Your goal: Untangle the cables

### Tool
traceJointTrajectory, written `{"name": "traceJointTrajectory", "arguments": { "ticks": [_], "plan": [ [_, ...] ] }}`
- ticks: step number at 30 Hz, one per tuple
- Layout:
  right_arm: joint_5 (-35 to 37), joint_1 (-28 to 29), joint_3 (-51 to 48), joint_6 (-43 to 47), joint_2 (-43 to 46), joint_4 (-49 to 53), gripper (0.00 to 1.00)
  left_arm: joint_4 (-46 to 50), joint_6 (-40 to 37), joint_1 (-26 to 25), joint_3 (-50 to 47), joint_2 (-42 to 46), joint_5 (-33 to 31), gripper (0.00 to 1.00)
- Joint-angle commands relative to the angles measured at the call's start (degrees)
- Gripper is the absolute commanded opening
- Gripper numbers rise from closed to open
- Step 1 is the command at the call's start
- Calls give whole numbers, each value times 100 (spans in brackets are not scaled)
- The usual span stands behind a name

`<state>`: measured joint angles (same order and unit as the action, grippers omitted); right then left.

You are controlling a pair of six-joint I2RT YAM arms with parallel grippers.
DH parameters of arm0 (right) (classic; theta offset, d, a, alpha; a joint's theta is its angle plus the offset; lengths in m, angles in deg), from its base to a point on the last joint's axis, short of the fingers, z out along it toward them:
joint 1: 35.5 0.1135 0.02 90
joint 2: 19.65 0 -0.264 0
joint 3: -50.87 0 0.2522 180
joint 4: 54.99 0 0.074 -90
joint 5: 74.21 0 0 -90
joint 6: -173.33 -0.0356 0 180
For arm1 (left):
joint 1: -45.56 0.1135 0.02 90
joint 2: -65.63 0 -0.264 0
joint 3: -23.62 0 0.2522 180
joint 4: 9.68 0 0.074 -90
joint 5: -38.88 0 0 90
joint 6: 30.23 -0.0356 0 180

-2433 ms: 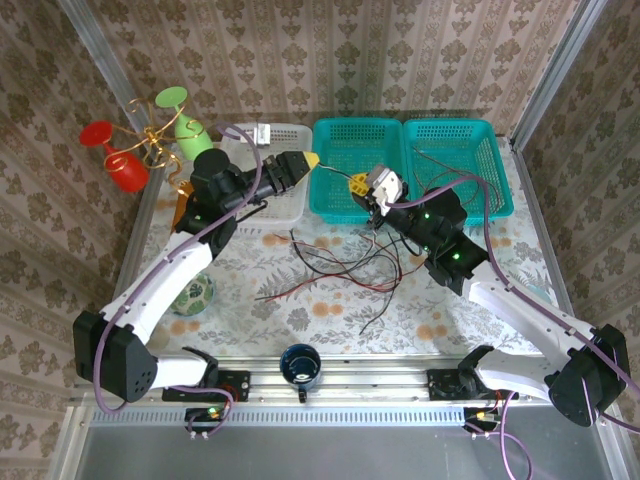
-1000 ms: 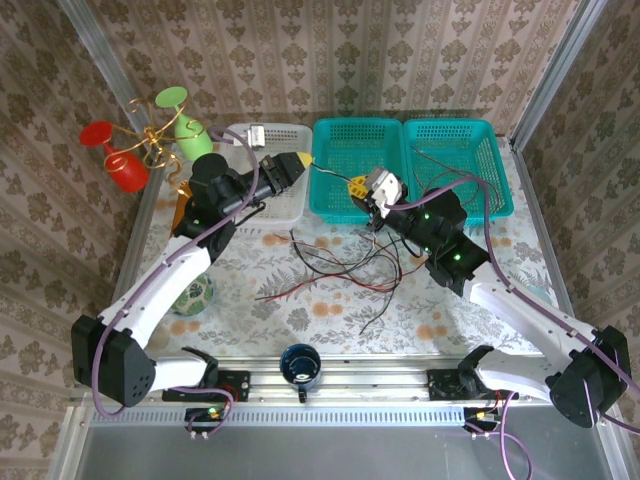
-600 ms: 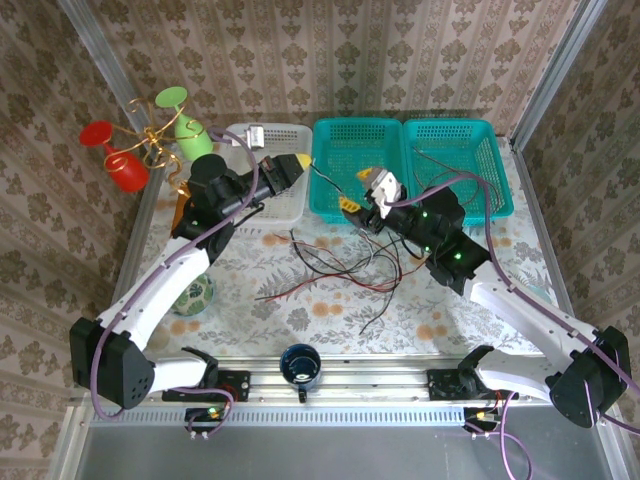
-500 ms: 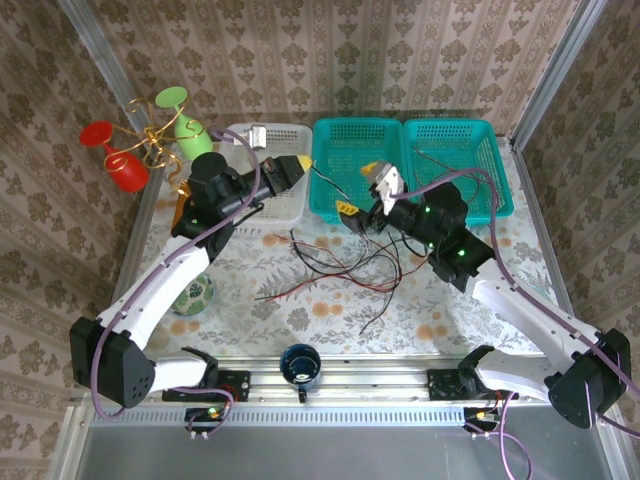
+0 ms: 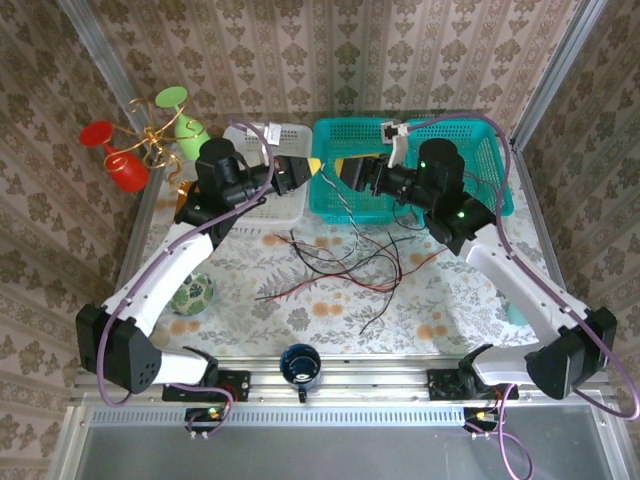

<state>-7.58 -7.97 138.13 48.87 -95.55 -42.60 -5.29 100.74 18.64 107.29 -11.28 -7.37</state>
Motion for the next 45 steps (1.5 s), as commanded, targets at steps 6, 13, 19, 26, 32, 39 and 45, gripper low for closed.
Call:
{"name": "traceJointTrajectory", "arguments": {
  "ticks": [6,13,19,26,32,39,45],
  "plan": [
    [-624,28,138,-1416,-553,-855,48,-197,-54,12,49,27,129,0],
    [-783,70,247,-1458,-725,-978,43,-241,-11,-4,32,18,114,0],
    [-852,86,251,-1475,-799,-1013,39,-259,8,-7,3,11,114,0],
    [-939,95,248,-1534,-832,-1101,29,-302,26,-4,-23,11,116,0],
    [-752,94,240,-1425,-758,-964,4,-302,50,3,-19,24,92,0],
    [128,91,247,-917,-232,-415,0,623,-524,-55,434,97,-231,0],
    [1341,104,286,-438,364,-83,0,2215,-1562,-327,1522,-12,-882,0]
  ]
}}
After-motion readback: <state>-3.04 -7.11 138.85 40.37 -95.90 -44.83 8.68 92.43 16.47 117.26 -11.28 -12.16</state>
